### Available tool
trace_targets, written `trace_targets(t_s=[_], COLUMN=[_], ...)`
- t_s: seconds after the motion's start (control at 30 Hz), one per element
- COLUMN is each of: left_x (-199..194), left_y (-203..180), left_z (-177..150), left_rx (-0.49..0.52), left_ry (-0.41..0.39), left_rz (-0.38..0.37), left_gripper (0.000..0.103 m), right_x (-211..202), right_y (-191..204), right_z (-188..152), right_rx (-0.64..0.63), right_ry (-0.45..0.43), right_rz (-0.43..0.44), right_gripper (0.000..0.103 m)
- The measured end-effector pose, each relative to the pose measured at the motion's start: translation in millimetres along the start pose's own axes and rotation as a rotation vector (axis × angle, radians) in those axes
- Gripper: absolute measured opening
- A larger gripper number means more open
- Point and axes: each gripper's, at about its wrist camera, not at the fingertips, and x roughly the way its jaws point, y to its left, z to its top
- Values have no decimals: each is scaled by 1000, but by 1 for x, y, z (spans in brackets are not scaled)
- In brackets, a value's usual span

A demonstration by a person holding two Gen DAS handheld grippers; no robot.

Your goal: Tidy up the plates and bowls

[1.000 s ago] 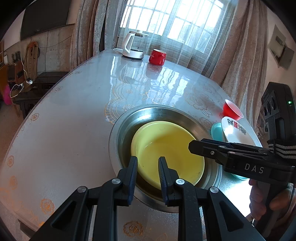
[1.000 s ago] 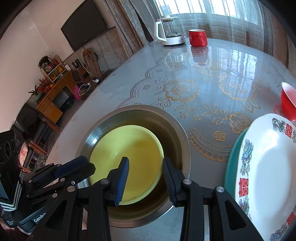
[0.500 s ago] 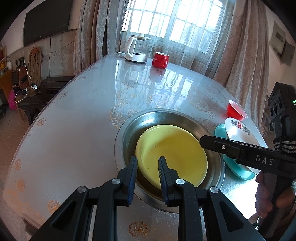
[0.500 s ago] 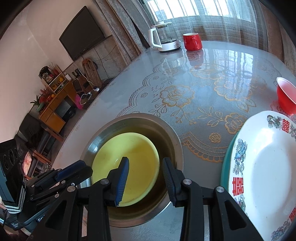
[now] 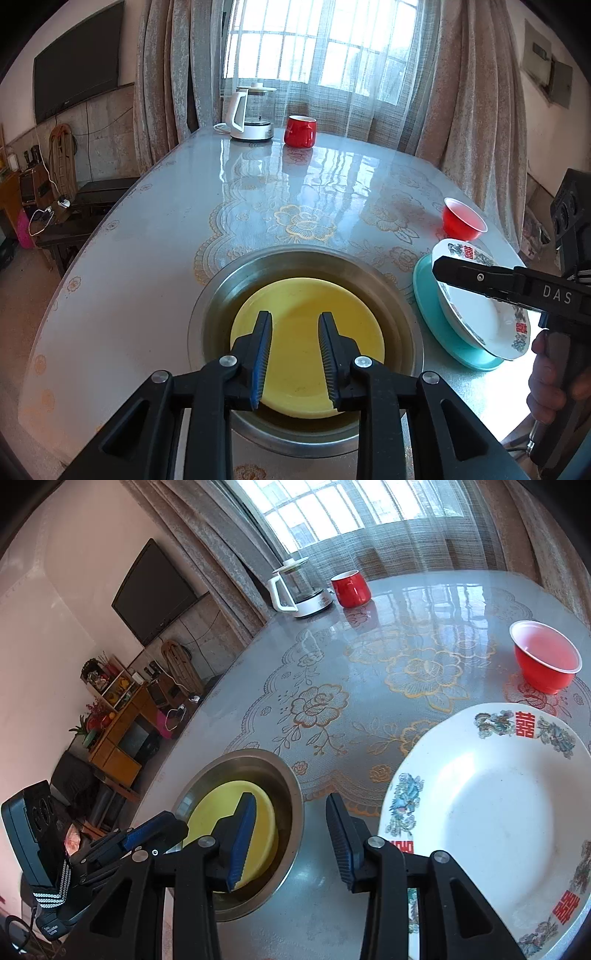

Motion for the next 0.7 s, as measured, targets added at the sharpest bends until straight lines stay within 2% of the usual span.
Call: trace_targets(t_s=[0.4,0.7], left_x=[21,49], left_y=[-82,-150], left_z=[33,55], left_rx=[119,175], left_ry=[-28,-22], left_rz=[6,-1], left_gripper=[35,37], right_x=[-60,-99], right_y=[-103,-171], right_z=[19,35], right_rx=[224,305], right_ry=[-88,-127], right_rz=[-73,-123], right_gripper=[45,45])
